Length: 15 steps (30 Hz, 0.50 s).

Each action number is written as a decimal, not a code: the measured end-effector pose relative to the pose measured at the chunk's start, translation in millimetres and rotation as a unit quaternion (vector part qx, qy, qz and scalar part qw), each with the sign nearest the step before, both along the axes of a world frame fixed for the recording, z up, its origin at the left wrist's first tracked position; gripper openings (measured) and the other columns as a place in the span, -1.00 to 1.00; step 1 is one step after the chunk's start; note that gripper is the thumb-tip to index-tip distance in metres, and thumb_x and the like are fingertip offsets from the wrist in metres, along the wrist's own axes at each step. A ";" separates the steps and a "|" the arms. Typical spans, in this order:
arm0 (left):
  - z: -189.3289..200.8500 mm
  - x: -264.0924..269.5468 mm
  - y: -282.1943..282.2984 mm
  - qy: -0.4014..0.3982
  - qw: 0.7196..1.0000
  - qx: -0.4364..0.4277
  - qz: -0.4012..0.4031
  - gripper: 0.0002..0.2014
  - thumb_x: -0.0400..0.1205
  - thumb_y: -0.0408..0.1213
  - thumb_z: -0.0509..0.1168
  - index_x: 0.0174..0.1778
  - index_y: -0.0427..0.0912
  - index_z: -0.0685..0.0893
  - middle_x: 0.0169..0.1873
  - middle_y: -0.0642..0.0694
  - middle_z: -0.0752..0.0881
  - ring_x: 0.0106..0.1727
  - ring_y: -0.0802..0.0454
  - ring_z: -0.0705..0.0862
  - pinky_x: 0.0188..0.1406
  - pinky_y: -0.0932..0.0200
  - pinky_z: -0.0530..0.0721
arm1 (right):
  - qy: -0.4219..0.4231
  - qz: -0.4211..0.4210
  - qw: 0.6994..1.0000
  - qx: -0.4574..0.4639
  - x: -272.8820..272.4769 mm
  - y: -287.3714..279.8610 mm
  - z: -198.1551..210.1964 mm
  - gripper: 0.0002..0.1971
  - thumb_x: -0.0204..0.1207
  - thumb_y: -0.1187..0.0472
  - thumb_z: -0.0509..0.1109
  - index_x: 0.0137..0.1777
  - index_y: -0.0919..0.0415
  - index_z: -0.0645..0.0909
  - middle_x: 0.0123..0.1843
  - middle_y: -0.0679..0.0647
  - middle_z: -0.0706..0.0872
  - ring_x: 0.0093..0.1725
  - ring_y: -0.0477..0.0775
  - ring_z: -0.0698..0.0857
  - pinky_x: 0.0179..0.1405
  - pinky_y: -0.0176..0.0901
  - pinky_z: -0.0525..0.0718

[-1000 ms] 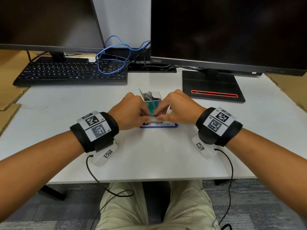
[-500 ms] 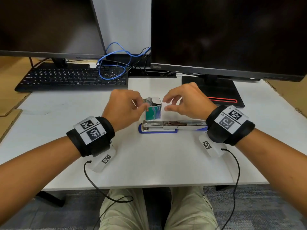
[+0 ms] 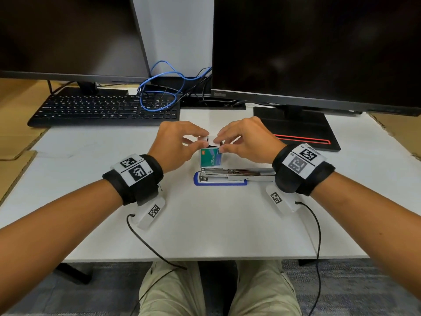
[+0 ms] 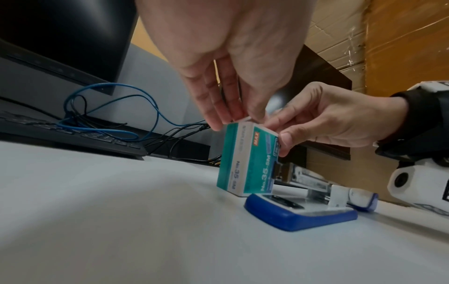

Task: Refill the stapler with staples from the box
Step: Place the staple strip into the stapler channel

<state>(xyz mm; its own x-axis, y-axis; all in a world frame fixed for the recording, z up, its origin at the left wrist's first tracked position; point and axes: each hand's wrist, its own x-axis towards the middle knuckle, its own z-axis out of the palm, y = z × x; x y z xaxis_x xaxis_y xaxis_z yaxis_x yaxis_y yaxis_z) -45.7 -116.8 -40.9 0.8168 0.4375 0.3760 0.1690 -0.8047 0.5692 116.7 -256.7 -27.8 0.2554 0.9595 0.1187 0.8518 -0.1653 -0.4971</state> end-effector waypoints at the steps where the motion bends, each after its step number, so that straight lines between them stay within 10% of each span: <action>1: -0.6 -1.0 0.4 -0.004 1.000 -0.011 0.001 -0.70 0.54 -0.19 0.48 0.18 -0.16 0.80 0.12 -0.10 0.82 0.00 0.11 0.73 -0.13 0.43 0.76 | 0.002 0.004 1.000 0.000 0.0 0.0 0.2 -0.66 0.51 0.09 0.51 0.28 0.04 0.75 0.31 0.06 0.76 0.04 -0.07 0.77 -0.07 -0.26 0.81; 8: -9.0 -5.6 -0.8 -0.050 0.990 -0.131 0.023 -0.70 0.52 -0.35 0.49 0.16 -0.20 0.68 0.04 -0.09 0.81 0.08 0.12 0.79 -0.08 0.39 0.78 | -0.058 0.049 0.995 -0.064 -9.1 4.7 -5.1 -0.58 0.61 -0.01 0.36 0.47 -0.08 0.59 0.48 0.01 0.58 0.46 0.09 0.53 0.15 -0.09 0.72; 15: -10.5 -6.3 -3.8 -0.073 0.977 -0.198 0.021 -0.75 0.53 -0.43 0.47 0.09 -0.22 0.64 0.07 -0.15 0.80 0.08 0.08 0.82 0.01 0.27 0.80 | -0.012 0.017 1.000 0.003 -13.7 15.2 5.4 -0.73 0.65 -0.01 0.31 0.21 0.00 0.77 0.21 0.04 0.75 0.18 0.02 0.66 0.00 -0.14 0.66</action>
<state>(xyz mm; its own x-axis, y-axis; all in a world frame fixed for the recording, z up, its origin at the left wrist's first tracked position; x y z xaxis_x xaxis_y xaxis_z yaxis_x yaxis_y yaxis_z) -52.0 -120.6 -51.4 0.7449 0.6048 0.2816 0.0911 -0.5104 0.8551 102.9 -241.5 -22.4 0.2204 0.9667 0.1301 0.8683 -0.1336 -0.4777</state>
